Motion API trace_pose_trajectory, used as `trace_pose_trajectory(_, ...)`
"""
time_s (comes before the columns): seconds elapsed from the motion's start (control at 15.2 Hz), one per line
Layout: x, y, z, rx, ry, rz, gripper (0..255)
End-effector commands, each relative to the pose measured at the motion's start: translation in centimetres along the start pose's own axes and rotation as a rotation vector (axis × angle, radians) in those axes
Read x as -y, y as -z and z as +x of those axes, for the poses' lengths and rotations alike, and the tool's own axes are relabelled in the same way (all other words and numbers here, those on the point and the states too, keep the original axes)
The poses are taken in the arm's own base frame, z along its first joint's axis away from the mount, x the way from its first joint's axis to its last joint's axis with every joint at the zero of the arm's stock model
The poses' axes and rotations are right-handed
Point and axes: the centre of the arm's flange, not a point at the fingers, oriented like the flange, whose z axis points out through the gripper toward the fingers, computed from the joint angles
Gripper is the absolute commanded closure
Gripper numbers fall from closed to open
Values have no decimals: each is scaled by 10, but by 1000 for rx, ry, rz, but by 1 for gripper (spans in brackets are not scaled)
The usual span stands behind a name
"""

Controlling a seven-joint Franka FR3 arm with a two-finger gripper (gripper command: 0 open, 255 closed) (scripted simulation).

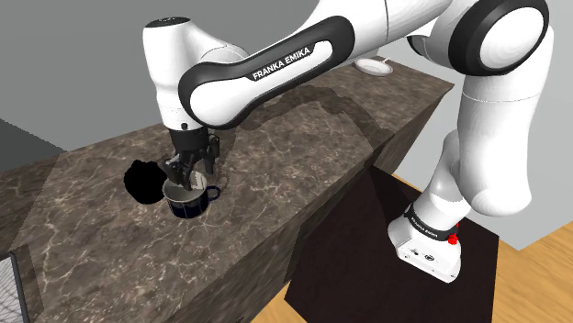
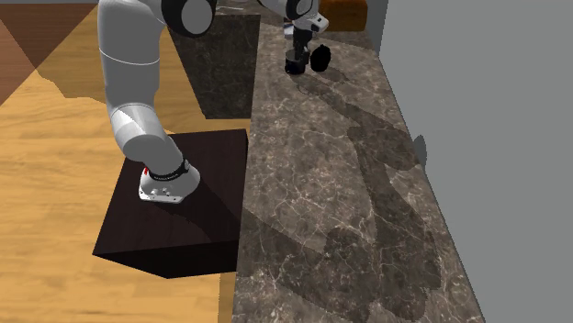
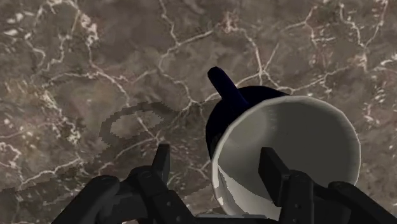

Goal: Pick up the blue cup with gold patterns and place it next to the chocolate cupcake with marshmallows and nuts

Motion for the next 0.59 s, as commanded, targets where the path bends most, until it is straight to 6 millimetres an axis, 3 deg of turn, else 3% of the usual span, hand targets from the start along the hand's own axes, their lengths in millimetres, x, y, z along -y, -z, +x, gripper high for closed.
trace_pose_trajectory(0.0,0,0,0,0,0,0,0)
trace_pose_trajectory(0.2,0,0,0,0,0,0,0)
trace_pose_trajectory(0.46,0,50,0,0,0,0,0)
trace_pose_trajectory(0.53,0,50,0,0,0,0,0)
